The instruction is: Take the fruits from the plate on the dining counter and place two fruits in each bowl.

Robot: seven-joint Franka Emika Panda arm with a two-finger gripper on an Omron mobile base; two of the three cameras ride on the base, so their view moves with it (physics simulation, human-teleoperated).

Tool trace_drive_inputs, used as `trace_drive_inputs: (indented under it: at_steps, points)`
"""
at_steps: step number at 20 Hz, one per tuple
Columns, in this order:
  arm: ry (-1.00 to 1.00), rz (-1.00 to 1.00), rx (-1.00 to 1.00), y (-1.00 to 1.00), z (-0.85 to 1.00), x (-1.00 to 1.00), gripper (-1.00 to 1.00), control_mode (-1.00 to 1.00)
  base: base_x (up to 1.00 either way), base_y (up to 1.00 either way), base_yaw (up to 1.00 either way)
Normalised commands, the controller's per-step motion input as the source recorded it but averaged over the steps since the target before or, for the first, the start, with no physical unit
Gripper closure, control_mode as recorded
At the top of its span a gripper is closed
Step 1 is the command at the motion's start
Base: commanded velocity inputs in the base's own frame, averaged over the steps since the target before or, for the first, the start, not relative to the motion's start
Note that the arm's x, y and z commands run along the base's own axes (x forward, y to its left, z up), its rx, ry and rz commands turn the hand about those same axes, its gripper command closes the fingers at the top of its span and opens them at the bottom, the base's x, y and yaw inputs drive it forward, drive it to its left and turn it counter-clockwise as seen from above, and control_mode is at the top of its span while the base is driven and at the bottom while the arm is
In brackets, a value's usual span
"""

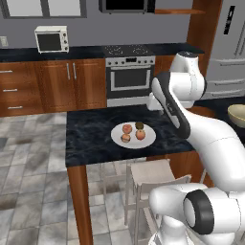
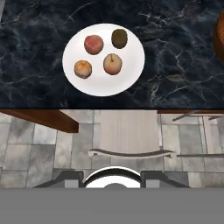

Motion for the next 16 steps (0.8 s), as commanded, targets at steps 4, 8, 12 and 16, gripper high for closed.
trace_drive_inputs:
  at_steps: [4, 8, 12, 16]
  points:
    - [0.00, 0.00, -0.01, 0.00, -0.24, 0.00, -1.00, -1.00, 0.00, 0.00, 0.00]
    - [0.05, -0.02, -0.11, 0.00, -0.61, 0.20, -1.00, -1.00, 0.00, 0.00, 0.00]
    - [0.10, 0.00, -0.02, 0.00, -0.70, 0.46, -1.00, -1.00, 0.00, 0.00, 0.00]
    - [0.09, 0.03, 0.00, 0.00, -0.46, 0.53, -1.00, -1.00, 0.00, 0.00, 0.00]
